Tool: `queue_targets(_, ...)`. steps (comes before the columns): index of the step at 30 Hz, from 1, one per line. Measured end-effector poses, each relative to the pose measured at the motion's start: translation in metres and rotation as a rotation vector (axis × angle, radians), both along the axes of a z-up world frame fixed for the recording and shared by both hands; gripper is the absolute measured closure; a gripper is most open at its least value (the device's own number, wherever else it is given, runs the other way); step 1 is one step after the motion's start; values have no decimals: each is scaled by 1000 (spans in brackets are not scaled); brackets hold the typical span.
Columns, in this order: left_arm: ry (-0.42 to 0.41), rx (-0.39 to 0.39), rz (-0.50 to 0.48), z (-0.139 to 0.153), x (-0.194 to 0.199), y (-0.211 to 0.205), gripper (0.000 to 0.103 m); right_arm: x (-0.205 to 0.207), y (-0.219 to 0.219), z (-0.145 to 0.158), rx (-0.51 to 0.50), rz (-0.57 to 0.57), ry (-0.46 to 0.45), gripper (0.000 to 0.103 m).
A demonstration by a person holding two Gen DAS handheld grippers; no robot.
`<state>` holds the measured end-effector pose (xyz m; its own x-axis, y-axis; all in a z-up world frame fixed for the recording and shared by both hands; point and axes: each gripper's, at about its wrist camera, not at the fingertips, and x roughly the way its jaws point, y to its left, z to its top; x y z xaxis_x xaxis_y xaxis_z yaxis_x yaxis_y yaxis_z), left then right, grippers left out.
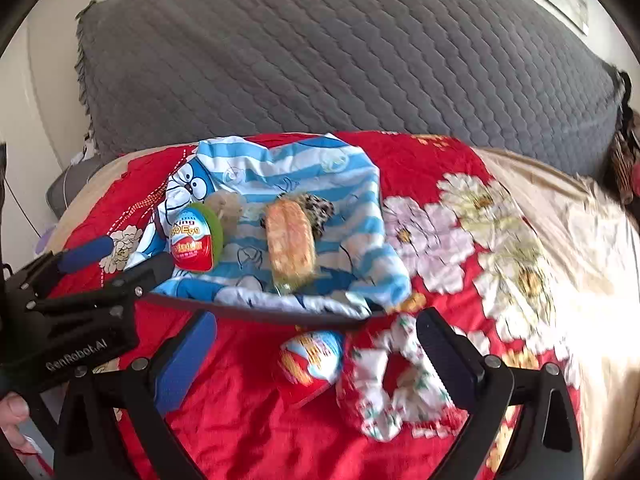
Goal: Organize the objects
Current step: 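Withdraw both open tools back from the tray, then move the left tool to the second red egg while the right tool approaches the cherry-print scrunchie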
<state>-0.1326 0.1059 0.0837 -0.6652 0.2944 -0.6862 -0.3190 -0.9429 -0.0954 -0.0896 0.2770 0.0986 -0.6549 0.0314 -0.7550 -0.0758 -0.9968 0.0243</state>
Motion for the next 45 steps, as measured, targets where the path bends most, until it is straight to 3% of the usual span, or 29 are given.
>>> queue_targets(16,-55,-25,-102,-24,32,53,17,42,42,-13,9,-59,-73,2)
queue_targets(34,-118,-52,-207,-48,16,91,17,39,58,-67,92,-1,-242,2)
queue_targets(45,-171,-54,-254,-68,10,108,17,26,51,-87,115,52,-260,3)
